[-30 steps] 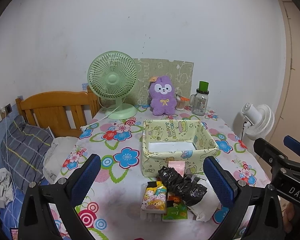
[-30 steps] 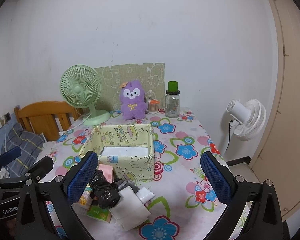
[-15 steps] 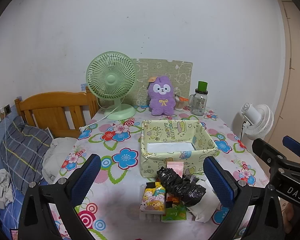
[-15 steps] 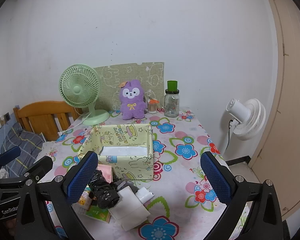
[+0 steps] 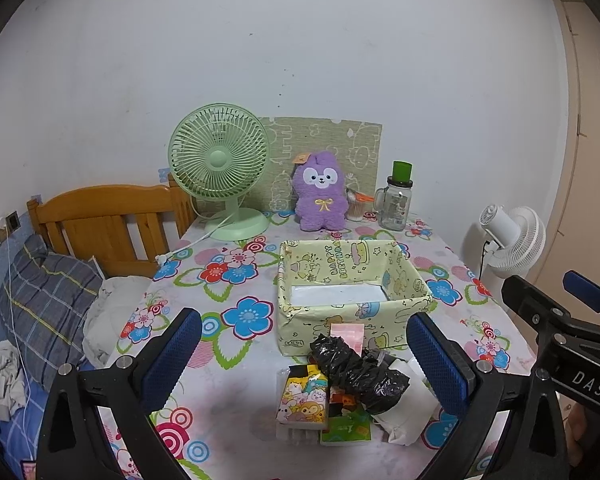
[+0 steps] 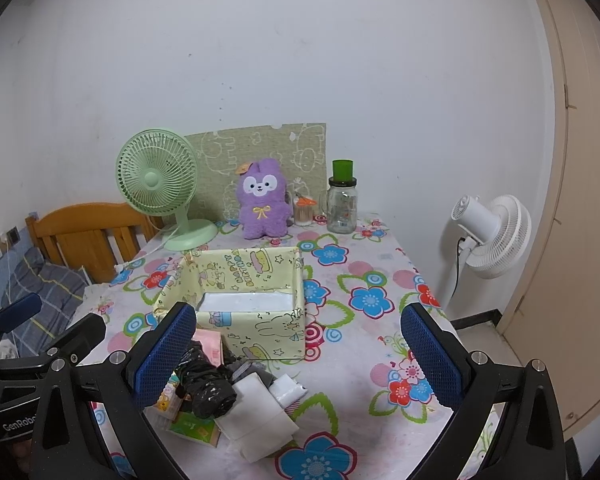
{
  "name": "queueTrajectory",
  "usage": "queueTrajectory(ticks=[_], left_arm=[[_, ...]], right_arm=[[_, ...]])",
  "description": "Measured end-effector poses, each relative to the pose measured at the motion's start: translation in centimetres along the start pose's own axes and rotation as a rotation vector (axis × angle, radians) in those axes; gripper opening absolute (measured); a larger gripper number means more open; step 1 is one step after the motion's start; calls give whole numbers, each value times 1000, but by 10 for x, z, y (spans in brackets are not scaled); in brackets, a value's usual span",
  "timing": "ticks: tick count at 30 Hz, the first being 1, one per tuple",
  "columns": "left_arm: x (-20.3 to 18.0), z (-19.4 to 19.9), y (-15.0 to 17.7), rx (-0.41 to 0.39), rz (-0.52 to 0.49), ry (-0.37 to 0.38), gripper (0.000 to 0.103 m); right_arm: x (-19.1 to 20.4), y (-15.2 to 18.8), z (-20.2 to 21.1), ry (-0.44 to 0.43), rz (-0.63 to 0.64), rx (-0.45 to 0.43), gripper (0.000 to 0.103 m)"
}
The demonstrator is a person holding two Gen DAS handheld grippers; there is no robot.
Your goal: Organize soft objects
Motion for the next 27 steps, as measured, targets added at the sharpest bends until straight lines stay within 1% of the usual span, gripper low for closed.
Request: queueTrajectory(ticks=[3,12,18,21,27], left_arm=[[-1,-1,0,0,5,9,103],[0,-3,2,5,7,4,103],[5,-7,6,24,-1,0,103],[6,-11,9,36,6,19,103],[7,-18,14,48,8,33,102]], right_arm=[[0,0,0,1,3,0,103],[0,3,-3,4,-4,13,103],[0,6,-7,0,-16,29,103],[0,7,-10,1,-12,37,103],[-1,12,-20,-6,-30,63,103]])
Point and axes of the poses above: each gripper's, at about its wrist camera, not at the fingertips, and z roughly against the way its jaws point, x to its left, y to its underside, the point moved 5 cm from there along -z, roughly the way its jaws point, and after that the axes turned 12 degrees about -x, right-handed, at the moved point
